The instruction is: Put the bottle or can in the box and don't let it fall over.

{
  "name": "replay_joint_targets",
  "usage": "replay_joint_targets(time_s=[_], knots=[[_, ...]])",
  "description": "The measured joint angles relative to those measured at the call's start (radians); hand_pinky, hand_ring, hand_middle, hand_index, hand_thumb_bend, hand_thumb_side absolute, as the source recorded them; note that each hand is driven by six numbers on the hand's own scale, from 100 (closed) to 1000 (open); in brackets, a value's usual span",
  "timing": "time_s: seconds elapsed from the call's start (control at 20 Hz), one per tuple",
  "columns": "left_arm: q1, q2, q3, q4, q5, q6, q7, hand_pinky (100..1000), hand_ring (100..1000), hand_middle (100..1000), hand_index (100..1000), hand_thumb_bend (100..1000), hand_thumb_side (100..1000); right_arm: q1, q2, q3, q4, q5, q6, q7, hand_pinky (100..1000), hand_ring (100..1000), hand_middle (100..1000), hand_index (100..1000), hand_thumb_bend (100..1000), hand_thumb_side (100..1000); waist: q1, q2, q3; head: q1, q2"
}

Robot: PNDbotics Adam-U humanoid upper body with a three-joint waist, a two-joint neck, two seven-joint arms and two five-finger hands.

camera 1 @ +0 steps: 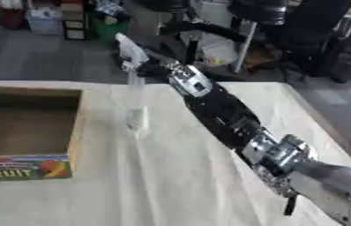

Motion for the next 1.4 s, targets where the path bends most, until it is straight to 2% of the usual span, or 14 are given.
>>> replay_joint_targets(time_s=[0.3, 0.45, 1.4], knots=[[0.0, 0.0, 0.0, 0.0, 0.001, -0.001, -0.001, 700, 720, 587, 794, 523, 571, 0.006, 0.0, -0.003, -0.017, -0.02, 0.023, -0.018, 904, 1000, 1000, 1000, 100, 455, 0.0, 0.002, -0.004, 0.0, 0.0], [0.0, 0.0, 0.0, 0.0, 0.001, -0.001, -0.001, 706, 721, 587, 794, 523, 571, 0.009, 0.0, -0.003, -0.023, -0.022, 0.028, -0.022, 899, 1000, 1000, 973, 100, 451, 0.0, 0.003, -0.005, 0.0, 0.0], [0.0, 0.0, 0.0, 0.0, 0.001, 0.001, -0.003, 711, 723, 586, 793, 529, 572, 0.026, 0.004, -0.002, -0.022, 0.016, 0.002, -0.041, 896, 1000, 1000, 1000, 100, 440, 0.001, 0.009, -0.009, -0.002, -0.008]])
